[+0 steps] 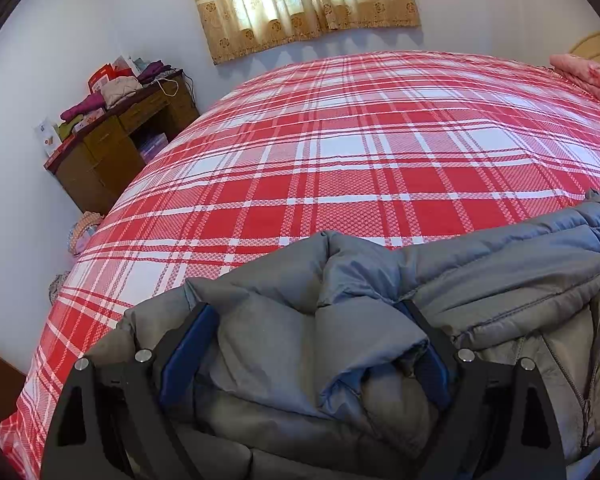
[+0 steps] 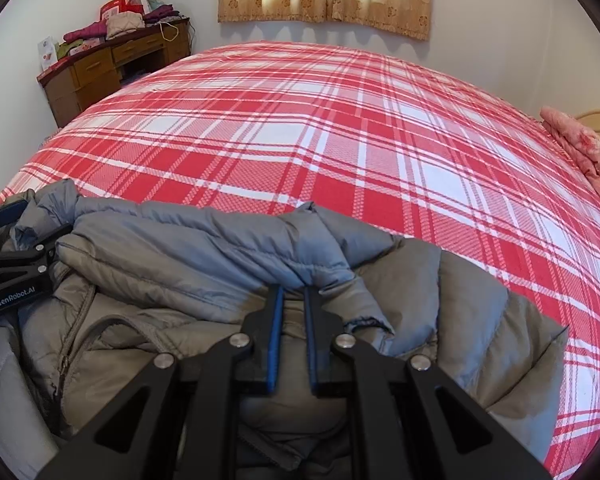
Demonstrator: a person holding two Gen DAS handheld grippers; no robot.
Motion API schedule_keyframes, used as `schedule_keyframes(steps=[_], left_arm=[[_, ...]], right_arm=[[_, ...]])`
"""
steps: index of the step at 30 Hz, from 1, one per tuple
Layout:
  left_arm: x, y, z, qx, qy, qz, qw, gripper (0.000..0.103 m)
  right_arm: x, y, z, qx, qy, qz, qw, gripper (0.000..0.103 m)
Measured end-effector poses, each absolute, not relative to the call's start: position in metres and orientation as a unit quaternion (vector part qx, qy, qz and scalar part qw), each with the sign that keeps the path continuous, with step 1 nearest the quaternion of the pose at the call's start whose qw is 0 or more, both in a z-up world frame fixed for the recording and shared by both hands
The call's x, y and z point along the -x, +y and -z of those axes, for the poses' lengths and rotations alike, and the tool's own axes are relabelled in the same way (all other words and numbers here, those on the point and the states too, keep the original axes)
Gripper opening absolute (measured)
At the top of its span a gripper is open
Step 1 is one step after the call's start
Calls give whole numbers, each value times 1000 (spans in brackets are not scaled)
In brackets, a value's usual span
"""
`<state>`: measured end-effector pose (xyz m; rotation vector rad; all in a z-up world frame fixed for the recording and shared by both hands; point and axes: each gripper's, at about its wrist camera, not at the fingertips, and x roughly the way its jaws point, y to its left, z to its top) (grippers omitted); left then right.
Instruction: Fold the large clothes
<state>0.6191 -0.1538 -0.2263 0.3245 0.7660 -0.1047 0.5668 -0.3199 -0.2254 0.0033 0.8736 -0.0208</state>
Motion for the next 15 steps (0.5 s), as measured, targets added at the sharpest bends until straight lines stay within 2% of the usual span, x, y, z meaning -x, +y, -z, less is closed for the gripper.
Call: schedule_keyframes(steps=[15], left_arm=[[-619,-155,227,-159,371,50,913,91]], right_arm=[[-567,-320,226,-2,422,10,906,10]])
